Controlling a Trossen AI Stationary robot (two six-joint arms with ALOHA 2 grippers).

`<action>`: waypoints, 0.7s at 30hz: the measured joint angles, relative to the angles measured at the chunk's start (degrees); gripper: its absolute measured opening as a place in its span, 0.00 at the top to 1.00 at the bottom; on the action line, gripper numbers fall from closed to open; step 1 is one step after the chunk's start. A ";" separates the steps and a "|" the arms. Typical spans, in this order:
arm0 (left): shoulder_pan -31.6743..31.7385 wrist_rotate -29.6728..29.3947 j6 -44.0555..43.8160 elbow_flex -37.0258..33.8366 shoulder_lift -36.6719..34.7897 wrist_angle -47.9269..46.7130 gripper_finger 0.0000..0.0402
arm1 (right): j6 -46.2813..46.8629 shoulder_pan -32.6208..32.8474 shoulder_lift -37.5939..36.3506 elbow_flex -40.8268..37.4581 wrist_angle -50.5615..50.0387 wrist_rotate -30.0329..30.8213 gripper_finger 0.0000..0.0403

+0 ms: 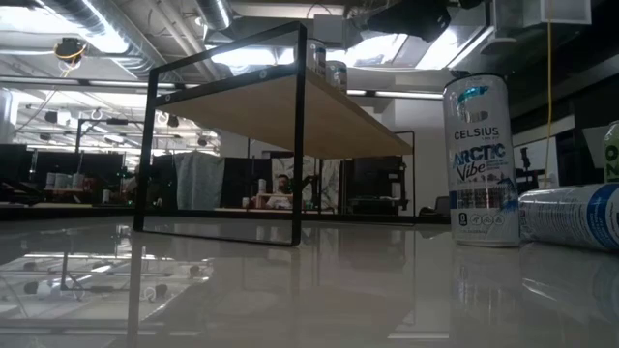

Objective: Place canned beverage on shelf
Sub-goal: Put the bottom left white soda can on the shelf

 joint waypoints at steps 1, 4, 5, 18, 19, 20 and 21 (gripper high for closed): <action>0.00 -0.74 0.12 0.00 0.00 -0.35 0.26 | 0.00 -0.02 0.00 0.00 0.00 0.02 0.04; 0.00 -1.68 0.24 0.00 0.00 -0.37 0.26 | 0.00 -0.02 0.00 0.00 0.00 0.02 0.04; 0.02 -1.97 0.24 0.00 0.00 -0.39 0.26 | -0.02 -0.01 0.00 0.00 0.00 0.02 0.04; -0.65 2.83 -1.22 0.00 -0.02 1.37 0.26 | -0.02 -0.01 0.00 0.00 0.00 0.07 0.04; -0.72 2.83 -1.23 0.00 -0.02 1.36 0.26 | -0.02 -0.01 0.00 0.00 0.00 0.07 0.04; -0.74 2.76 -1.24 0.00 -0.02 1.36 0.26 | -0.02 0.01 0.00 0.00 0.00 0.07 0.04; -0.76 2.41 -1.27 0.00 -0.03 1.32 0.26 | -0.02 -0.02 0.00 0.00 0.00 0.07 0.04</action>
